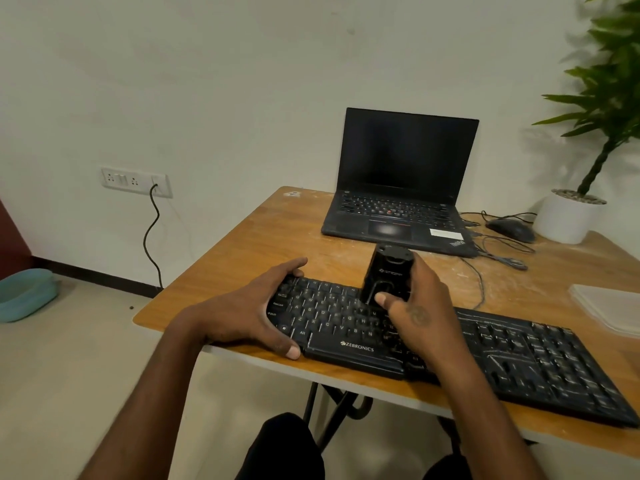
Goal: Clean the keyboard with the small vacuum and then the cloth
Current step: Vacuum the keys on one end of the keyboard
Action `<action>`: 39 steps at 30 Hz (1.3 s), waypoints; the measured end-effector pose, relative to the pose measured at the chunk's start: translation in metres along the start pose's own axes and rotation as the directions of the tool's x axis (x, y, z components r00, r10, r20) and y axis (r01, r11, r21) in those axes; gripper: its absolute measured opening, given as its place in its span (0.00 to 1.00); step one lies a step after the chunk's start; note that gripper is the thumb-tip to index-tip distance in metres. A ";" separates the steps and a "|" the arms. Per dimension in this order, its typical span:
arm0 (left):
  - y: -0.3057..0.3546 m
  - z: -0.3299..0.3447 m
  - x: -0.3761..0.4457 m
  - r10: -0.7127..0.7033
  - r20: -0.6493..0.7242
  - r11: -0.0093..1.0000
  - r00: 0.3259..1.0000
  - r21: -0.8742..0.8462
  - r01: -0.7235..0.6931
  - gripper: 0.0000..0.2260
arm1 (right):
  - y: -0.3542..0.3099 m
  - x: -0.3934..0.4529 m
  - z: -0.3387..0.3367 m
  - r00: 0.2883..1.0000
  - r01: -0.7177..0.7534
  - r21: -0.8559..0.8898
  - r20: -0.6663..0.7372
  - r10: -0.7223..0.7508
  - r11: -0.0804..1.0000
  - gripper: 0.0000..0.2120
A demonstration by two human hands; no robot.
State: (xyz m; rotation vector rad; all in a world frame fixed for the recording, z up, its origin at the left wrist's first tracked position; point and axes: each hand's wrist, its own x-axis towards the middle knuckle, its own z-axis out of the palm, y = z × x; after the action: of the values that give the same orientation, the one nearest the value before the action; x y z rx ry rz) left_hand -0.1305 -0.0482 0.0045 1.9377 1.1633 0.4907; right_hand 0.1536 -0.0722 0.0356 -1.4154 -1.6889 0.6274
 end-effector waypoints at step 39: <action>-0.001 0.001 -0.001 0.006 0.014 1.000 1.000 -0.021 -0.006 0.57 | -0.021 -0.015 0.024 0.997 0.053 -0.062 0.054 -0.050 0.997 0.23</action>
State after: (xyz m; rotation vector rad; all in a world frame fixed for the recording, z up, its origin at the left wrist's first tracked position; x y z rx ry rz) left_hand -0.1308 -0.0489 0.0034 1.9244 1.1398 0.4896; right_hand 0.1229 -0.0889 0.0351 -1.4056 -1.7944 0.5917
